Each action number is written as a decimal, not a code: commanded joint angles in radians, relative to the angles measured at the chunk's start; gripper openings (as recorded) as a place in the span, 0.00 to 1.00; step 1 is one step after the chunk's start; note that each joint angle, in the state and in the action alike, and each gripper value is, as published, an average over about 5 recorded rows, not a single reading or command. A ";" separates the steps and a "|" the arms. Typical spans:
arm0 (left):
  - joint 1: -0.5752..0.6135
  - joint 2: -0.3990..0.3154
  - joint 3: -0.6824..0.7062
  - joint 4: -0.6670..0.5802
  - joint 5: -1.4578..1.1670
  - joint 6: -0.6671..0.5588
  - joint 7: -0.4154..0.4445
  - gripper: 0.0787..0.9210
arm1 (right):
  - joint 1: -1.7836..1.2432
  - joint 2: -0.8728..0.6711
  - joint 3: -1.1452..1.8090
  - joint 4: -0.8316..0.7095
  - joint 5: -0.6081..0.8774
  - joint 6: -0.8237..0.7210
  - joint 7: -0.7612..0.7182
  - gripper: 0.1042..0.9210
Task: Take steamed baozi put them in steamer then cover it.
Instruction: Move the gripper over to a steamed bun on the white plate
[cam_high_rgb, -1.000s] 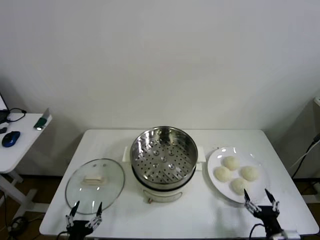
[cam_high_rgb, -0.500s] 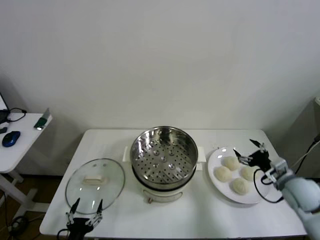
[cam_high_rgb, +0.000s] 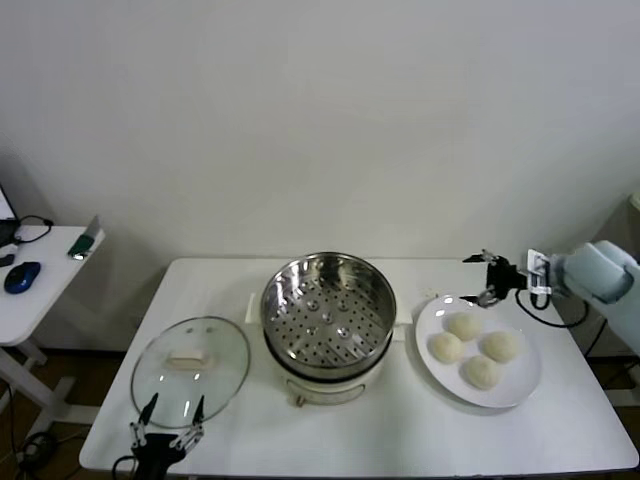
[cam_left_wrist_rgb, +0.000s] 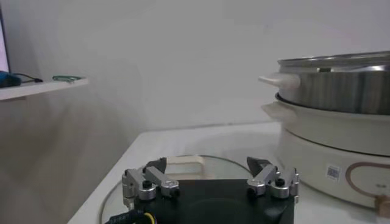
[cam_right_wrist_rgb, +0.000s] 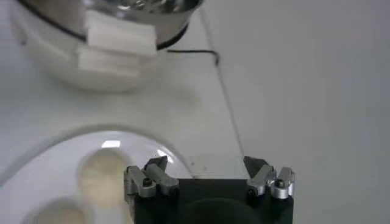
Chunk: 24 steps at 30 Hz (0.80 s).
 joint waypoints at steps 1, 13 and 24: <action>-0.007 -0.004 -0.003 0.006 0.002 -0.006 0.000 0.88 | 0.406 0.075 -0.543 -0.150 0.011 0.048 -0.195 0.88; -0.009 -0.013 -0.012 0.012 0.012 -0.010 0.000 0.88 | 0.123 0.228 -0.315 -0.321 -0.051 0.026 -0.134 0.88; -0.010 -0.021 -0.012 0.027 0.030 -0.009 -0.001 0.88 | 0.005 0.305 -0.214 -0.397 -0.097 0.000 -0.095 0.88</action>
